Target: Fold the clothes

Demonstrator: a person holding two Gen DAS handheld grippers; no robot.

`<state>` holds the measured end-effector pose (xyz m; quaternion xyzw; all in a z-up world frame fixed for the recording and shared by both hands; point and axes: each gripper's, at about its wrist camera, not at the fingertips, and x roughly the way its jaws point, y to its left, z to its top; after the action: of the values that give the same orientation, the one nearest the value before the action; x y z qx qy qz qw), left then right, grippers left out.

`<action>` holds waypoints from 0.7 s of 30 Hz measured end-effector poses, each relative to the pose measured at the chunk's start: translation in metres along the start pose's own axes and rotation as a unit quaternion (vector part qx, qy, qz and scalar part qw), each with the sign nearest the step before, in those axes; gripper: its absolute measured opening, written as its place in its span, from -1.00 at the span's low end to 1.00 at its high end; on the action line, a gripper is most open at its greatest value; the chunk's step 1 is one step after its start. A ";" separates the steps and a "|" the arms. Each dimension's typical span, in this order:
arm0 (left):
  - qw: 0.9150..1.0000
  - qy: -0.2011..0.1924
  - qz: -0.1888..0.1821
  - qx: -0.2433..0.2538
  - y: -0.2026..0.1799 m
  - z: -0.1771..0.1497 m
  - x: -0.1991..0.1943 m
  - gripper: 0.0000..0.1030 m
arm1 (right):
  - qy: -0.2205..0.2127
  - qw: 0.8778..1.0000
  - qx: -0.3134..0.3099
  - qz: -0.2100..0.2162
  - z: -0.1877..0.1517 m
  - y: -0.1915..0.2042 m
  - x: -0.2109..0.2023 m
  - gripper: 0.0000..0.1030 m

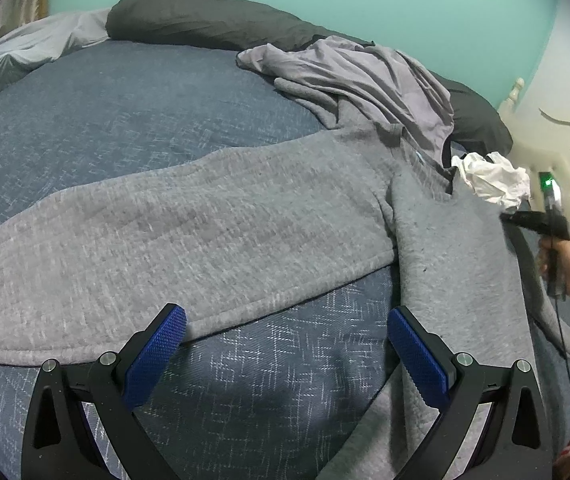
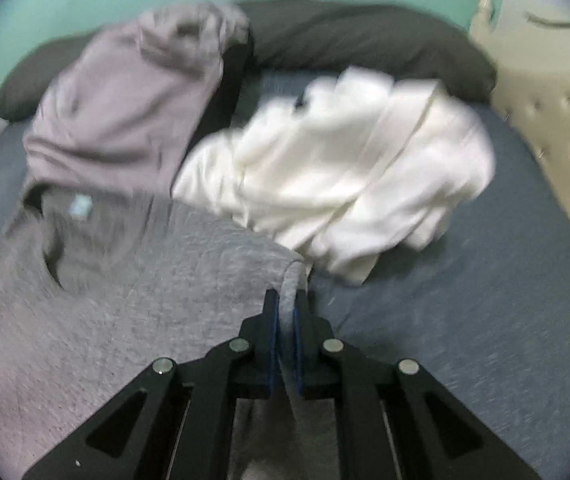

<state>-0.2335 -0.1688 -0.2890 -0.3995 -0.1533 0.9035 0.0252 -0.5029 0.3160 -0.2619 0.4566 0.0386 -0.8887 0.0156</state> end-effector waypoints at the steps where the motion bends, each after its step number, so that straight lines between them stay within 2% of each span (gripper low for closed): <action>1: 1.000 0.001 0.001 0.001 0.000 0.000 0.001 0.99 | 0.010 1.000 0.005 0.007 -0.003 0.000 0.009 -0.87; 6: 1.000 0.003 0.001 0.005 -0.003 -0.001 0.002 0.99 | 0.032 0.999 0.016 0.036 -0.017 -0.004 0.025 -0.77; 7: 1.000 0.002 0.000 0.004 -0.003 -0.001 0.001 0.99 | 0.027 0.999 0.019 0.038 -0.019 -0.007 0.022 -0.73; 9: 1.000 -0.001 0.000 0.002 -0.002 0.000 0.000 0.99 | -0.008 0.998 0.046 0.037 -0.023 -0.026 0.002 -0.42; 10: 1.000 -0.002 -0.001 0.001 -0.002 0.000 -0.001 0.99 | -0.021 0.997 0.061 0.038 -0.026 -0.037 -0.008 -0.39; 15: 1.000 -0.006 -0.003 -0.002 -0.003 0.002 -0.005 0.99 | -0.058 0.991 0.110 0.057 -0.057 -0.094 -0.055 -0.38; 21: 1.000 -0.011 -0.006 0.000 -0.007 0.002 -0.007 0.99 | -0.036 0.996 0.044 0.076 -0.104 -0.102 -0.084 -0.38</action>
<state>-0.2307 -0.1640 -0.2802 -0.3883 -0.1563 0.9077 0.0292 -0.3756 0.4256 -0.2483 0.4259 -0.0356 -0.9018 0.0643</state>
